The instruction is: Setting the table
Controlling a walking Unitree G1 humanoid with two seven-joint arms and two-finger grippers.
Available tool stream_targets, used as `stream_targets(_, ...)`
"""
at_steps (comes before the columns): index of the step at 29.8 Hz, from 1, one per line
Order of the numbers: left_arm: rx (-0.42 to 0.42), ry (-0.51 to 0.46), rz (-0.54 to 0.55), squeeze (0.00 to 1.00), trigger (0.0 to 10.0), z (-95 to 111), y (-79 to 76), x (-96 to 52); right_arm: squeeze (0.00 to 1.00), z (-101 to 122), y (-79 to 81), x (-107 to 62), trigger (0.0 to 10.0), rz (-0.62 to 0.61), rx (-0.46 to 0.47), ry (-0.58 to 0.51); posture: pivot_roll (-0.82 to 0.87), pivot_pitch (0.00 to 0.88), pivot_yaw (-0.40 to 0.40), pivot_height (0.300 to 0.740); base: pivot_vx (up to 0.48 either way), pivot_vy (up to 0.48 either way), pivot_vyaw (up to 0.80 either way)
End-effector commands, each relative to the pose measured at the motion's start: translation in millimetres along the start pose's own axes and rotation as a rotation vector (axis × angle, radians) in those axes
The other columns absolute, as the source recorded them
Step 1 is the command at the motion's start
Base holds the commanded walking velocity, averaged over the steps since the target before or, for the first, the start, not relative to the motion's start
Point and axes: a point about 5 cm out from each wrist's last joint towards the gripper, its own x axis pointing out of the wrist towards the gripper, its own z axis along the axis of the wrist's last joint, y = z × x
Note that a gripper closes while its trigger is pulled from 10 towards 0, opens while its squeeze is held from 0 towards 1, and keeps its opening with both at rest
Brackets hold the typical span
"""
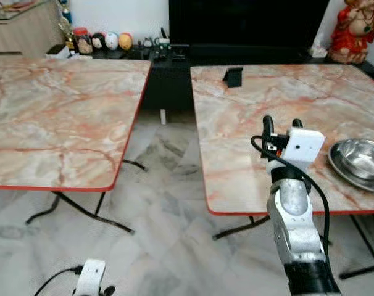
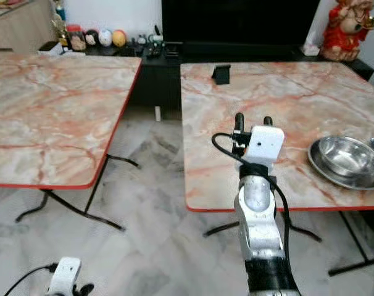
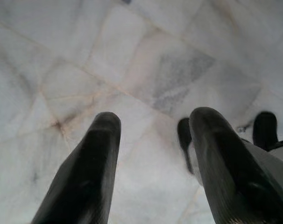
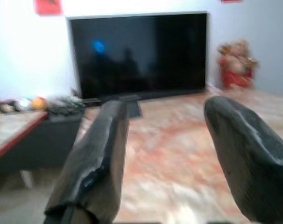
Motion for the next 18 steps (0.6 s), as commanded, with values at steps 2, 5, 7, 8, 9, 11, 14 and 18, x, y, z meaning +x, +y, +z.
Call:
stream_targets(2,-0.003,0.013,0.012,0.0,10.0,-3,4.5,-1.2,0.0,0,7.7,0.8,10.0,0.035,0.006,0.007,-0.02,0.0,0.002,0.74,0.0,0.334,0.0)
stream_targets(5,-0.005,0.013,0.013,0.0,10.0,-3,4.8,-1.3,0.0,-1,9.6,0.8,10.0,0.045,0.003,0.015,-0.01,0.0,0.0,0.74,0.0,0.334,0.0)
stream_targets(7,-0.004,0.014,0.013,0.0,10.0,-3,4.7,-1.5,0.0,-2,10.0,1.0,10.0,0.05,0.003,0.02,-0.01,0.0,-0.002,0.74,0.0,0.334,0.0)
stream_targets(8,-0.004,0.014,0.013,0.0,10.0,-4,4.7,-1.5,0.0,-3,10.1,1.2,10.0,0.053,0.0,0.022,-0.01,0.0,-0.002,0.74,0.0,0.334,0.0)
stream_targets(9,-0.004,0.014,0.013,0.0,10.0,-4,4.7,-1.5,0.0,-3,10.2,1.3,10.0,0.054,-0.001,0.024,-0.01,0.0,-0.002,0.74,0.0,0.334,0.0)
stream_targets(11,-0.003,0.015,0.011,0.0,10.0,-4,4.4,-1.5,0.0,-7,8.2,1.0,10.0,0.051,-0.005,0.035,-0.01,0.0,-0.003,0.74,0.0,0.336,0.0)
stream_targets(14,0.0,0.014,0.009,0.0,10.0,-4,4.1,-1.6,0.0,-18,4.5,-1.0,10.0,0.044,-0.017,0.071,0.0,0.0,-0.003,0.74,0.0,0.335,0.0)
stream_targets(18,0.001,0.014,0.009,0.0,10.0,-5,4.0,-1.8,0.0,-34,-0.6,-5.7,10.0,0.054,-0.037,0.127,0.0,0.0,-0.003,0.74,0.0,0.337,0.0)
